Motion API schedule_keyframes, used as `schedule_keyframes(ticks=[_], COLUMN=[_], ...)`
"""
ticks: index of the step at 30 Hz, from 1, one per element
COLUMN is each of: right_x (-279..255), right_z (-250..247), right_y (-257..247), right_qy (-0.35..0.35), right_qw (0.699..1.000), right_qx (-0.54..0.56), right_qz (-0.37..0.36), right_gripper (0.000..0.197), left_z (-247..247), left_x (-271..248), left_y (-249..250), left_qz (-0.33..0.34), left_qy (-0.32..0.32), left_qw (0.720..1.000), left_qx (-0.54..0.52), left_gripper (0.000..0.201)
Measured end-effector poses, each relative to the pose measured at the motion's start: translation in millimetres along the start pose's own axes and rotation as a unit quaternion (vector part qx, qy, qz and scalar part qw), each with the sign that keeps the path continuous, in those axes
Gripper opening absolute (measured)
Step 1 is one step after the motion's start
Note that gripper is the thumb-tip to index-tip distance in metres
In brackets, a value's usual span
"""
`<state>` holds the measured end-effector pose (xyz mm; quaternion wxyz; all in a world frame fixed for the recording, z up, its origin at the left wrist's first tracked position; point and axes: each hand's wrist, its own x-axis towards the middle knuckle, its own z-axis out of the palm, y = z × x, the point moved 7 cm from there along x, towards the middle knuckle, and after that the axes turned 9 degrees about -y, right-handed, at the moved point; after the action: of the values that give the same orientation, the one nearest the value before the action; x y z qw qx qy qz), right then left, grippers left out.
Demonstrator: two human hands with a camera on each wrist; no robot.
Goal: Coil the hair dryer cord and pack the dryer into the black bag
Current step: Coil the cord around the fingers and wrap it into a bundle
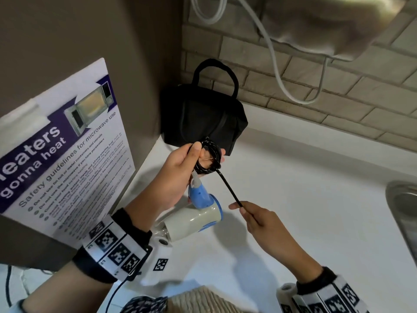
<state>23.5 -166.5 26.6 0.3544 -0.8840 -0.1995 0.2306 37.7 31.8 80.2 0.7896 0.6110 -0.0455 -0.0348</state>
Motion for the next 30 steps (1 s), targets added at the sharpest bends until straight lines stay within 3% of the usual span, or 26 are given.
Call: schedule_keyframes(ticks=[5,13,17,23,25,27,30], right_x=[-10.7,-2.0,9.6,28.9,34.7,37.2,41.3], right_z=[-1.3,1.6,-9.7,-27.3,-32.6,-33.0,-20.0], right_y=[-5.1,10.1,14.8,19.9,20.5,23.8,18.8], right_qy=[0.027,0.036,0.121,0.125,0.141,0.147,0.088], right_qw=[0.997,0.986,0.965,0.973,0.982,0.980,0.895], right_qx=[-0.055,-0.157,-0.231,-0.188,-0.105,0.106,0.432], right_qz=[-0.045,-0.038,-0.041,0.056,0.070,0.082,0.068], right_gripper=[0.025,0.023,0.021,0.021,0.023,0.026,0.025], left_z=[-1.6,11.9,16.0,23.7,26.1,24.7,24.5], left_x=[1.7,1.4,-2.1,-3.7,-4.0,-4.1,-4.8], left_y=[6.1,8.0,4.6,2.4,1.7,1.6,3.4], left_qz=[0.016,0.014,0.008,-0.001,0.001,0.005,0.008], left_qy=[-0.002,-0.024,-0.029,-0.044,-0.043,-0.041,-0.051], left_qw=[0.999,0.998,0.998,0.998,0.998,0.999,0.998], left_qx=[-0.042,-0.050,-0.047,-0.048,-0.049,-0.035,-0.020], left_gripper=[0.052,0.055,0.042,0.038,0.037,0.038,0.042])
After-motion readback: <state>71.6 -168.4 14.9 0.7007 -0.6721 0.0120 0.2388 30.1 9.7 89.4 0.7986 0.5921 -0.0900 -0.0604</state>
